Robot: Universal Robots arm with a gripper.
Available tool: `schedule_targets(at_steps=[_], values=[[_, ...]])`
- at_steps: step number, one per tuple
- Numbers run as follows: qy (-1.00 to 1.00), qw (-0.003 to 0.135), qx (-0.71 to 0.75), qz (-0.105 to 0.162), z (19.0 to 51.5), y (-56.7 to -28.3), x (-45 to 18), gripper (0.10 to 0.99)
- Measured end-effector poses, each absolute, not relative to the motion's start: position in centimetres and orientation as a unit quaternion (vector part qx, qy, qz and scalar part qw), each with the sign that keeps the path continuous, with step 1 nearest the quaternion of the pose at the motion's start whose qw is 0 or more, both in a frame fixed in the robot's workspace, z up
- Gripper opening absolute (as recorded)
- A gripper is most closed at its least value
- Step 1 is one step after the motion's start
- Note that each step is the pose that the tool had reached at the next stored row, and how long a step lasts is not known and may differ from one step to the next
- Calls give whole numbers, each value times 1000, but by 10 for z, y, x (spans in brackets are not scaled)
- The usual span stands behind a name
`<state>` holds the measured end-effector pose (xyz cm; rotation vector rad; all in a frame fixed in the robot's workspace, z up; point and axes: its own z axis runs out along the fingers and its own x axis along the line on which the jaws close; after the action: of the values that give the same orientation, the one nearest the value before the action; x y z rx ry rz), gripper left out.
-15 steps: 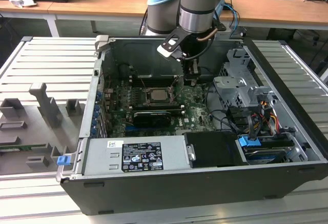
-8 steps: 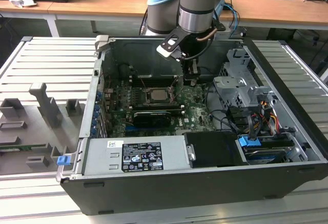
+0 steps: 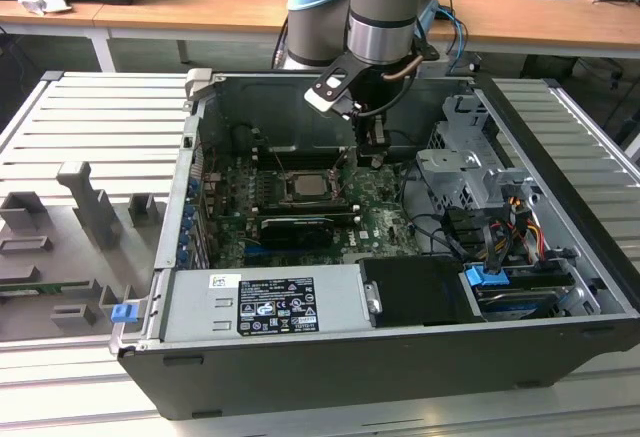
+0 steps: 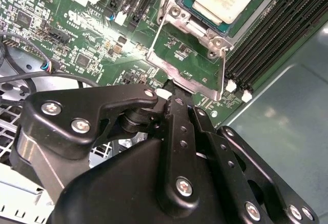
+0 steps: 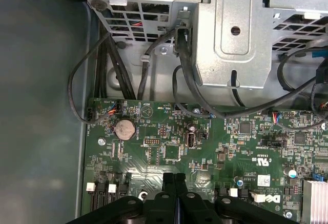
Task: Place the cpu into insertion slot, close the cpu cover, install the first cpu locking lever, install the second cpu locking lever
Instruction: 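Close the cpu cover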
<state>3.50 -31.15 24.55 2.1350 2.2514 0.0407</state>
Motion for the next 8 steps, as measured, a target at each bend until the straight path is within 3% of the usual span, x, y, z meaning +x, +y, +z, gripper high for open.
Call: schedule_targets(at_steps=[8], values=[[725, 19, 688, 13, 246, -312, 33, 106]])
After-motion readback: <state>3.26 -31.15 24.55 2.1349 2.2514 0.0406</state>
